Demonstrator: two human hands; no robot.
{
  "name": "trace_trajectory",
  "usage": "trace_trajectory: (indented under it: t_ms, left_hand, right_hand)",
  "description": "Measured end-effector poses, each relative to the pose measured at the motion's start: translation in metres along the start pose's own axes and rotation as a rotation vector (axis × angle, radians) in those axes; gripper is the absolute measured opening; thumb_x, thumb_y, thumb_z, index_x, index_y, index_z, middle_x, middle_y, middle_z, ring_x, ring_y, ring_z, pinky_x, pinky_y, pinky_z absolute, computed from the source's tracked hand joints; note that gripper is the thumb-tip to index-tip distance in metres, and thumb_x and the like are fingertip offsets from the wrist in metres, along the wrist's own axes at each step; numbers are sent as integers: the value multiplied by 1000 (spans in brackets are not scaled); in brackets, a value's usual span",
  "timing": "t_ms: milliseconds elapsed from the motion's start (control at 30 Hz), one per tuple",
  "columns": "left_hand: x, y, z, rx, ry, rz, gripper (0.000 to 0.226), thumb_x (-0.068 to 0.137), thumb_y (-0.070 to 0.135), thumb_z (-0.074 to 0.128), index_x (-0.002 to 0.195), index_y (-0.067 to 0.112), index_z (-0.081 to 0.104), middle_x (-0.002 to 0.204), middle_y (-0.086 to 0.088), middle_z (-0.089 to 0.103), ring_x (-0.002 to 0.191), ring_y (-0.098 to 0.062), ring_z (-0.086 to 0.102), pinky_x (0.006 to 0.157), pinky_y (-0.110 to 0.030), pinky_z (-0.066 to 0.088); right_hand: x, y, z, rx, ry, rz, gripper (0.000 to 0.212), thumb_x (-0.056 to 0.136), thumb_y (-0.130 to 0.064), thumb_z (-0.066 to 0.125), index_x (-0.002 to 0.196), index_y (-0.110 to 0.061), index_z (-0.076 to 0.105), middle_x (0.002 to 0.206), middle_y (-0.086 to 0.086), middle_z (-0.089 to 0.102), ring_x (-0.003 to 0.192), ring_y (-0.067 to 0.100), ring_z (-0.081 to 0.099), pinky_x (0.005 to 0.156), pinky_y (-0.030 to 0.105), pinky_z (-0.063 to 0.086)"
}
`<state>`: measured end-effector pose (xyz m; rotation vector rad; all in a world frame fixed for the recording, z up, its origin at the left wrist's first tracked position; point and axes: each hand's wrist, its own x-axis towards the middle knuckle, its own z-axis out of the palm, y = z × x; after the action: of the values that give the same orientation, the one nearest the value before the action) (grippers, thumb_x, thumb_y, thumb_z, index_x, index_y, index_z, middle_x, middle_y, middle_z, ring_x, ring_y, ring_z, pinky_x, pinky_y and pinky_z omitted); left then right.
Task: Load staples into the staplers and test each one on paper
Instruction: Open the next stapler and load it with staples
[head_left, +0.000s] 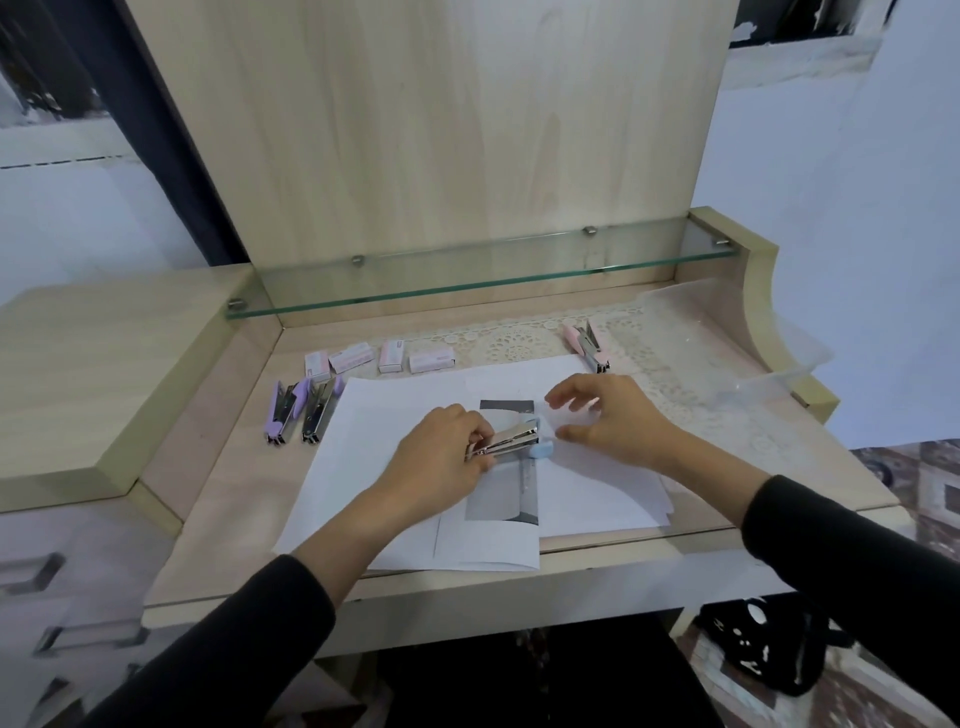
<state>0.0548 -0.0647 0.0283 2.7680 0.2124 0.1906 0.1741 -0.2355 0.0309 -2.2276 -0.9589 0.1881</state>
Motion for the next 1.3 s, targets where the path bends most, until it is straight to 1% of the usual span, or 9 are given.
trace_trajectory:
  t_ms: [133,300,467,667,800,867,1067,1167,1300]
  left_hand:
    - [5,3,-8,-42,-35,-16,29,85,41,58,107,22,61,104,3,58,93,-12,48,81,-30,42]
    - [15,14,-12,-18,-137,53,35,79,45,64,98,16,67,94,-5,61,88,-19,54,79,-38,46]
    - [17,16,0,-54,-60,96,53,70,38,76,116,21,56,99,4,49,89,-9,43,76,-23,36]
    - [16,14,-2,140,45,301,54,81,34,66,129,18,46,112,-4,59,101,-21,54,80,-26,39]
    - [13,13,-3,259,106,499,36,73,20,62,107,7,61,82,-9,68,66,-27,63,54,-29,48]
    - [12,9,-5,98,121,435,29,76,14,59,105,9,64,78,-6,69,62,-22,61,56,-30,51]
    - [11,10,-11,-531,195,108,21,78,0,61,92,16,62,82,9,64,79,7,60,69,-9,49]
    - [11,14,-11,-600,222,65,24,79,5,65,95,23,62,89,10,67,83,3,61,78,-8,45]
    - [14,18,-17,-607,286,11,22,76,19,72,98,22,69,87,13,66,76,5,61,74,-5,44]
  right_hand:
    - [-4,-8,0,14,81,3,5,81,-18,64,81,-15,68,78,-7,64,64,6,53,62,15,39]
    - [-5,-13,6,-66,-67,99,34,67,-45,75,74,-12,70,70,-7,63,61,2,51,55,17,39]
    - [-3,-11,6,-6,-86,59,14,83,-19,62,74,-10,68,76,2,66,56,0,48,53,11,37]
    - [-1,-7,2,-27,-65,-79,34,75,5,60,101,-16,67,89,-10,62,58,3,50,57,7,39]
    - [-2,-5,11,33,-2,-123,22,71,1,68,88,-12,74,71,-8,67,54,3,49,54,11,39]
    - [-3,-5,11,169,29,-73,17,70,-3,74,83,-14,75,59,-19,61,49,1,47,53,9,36]
    - [-5,-29,0,411,-7,-34,17,70,-9,76,84,-14,67,74,-1,64,60,7,58,65,17,49]
    - [-1,-36,1,428,20,-8,15,73,0,72,85,-6,64,71,7,64,62,15,65,71,25,54]
    - [-1,-38,4,387,41,-13,16,74,-1,71,89,-2,66,72,15,65,66,22,66,70,30,53]
